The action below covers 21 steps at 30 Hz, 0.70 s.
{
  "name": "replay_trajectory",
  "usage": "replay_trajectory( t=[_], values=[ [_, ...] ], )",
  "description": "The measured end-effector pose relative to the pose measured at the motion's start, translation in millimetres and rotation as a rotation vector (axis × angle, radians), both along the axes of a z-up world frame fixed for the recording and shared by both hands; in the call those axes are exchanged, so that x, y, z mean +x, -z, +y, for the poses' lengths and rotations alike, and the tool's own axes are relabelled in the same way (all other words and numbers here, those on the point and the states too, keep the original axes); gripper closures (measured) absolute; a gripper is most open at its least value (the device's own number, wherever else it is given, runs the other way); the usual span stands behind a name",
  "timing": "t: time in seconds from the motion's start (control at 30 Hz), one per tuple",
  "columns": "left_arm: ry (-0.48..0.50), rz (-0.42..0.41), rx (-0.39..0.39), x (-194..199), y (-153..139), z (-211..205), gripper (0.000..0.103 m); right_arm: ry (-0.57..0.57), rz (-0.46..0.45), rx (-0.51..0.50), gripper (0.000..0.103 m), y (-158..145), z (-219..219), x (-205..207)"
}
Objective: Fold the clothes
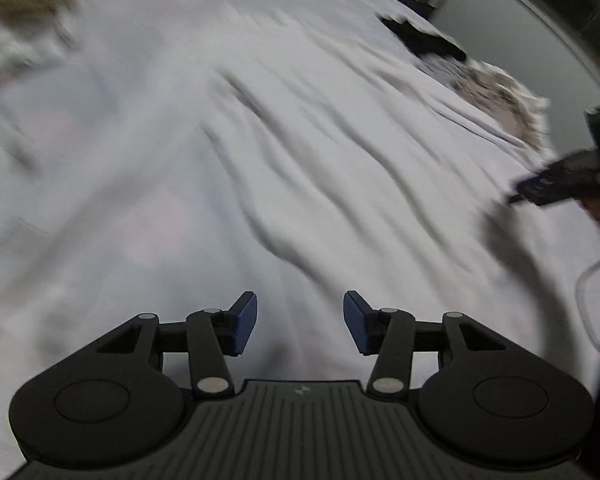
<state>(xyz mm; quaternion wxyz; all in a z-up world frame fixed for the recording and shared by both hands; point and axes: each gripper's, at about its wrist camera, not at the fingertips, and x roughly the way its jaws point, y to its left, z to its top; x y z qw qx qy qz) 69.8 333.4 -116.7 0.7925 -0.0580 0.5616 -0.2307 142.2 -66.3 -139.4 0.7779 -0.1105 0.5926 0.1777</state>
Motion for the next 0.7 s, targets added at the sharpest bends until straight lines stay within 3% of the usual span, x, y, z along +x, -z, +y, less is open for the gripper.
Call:
replay_trajectory(
  t=[0.07,0.13,0.3,0.53,0.7],
  values=[
    [0.023,0.079,-0.010,-1.6,24.9,-10.0,0.076,0.000,-0.001,0.002,0.052,-0.1,-2.2,-1.0],
    [0.035,0.138,-0.006,-5.1,43.8,-16.9,0.076,0.011,0.003,-0.005,0.052,1.3,-7.5,-1.3],
    [0.021,0.174,-0.019,-10.0,57.6,-18.1,0.076,0.048,0.046,-0.013,0.052,10.9,-27.9,-3.2],
    [-0.021,0.208,-0.010,-8.7,62.6,-18.1,0.076,0.104,0.157,0.048,0.052,30.7,-52.8,-2.3],
    [-0.027,0.207,-0.019,-12.8,60.9,-19.4,0.076,0.114,0.172,0.009,0.052,41.0,-60.9,-0.8]
  ],
)
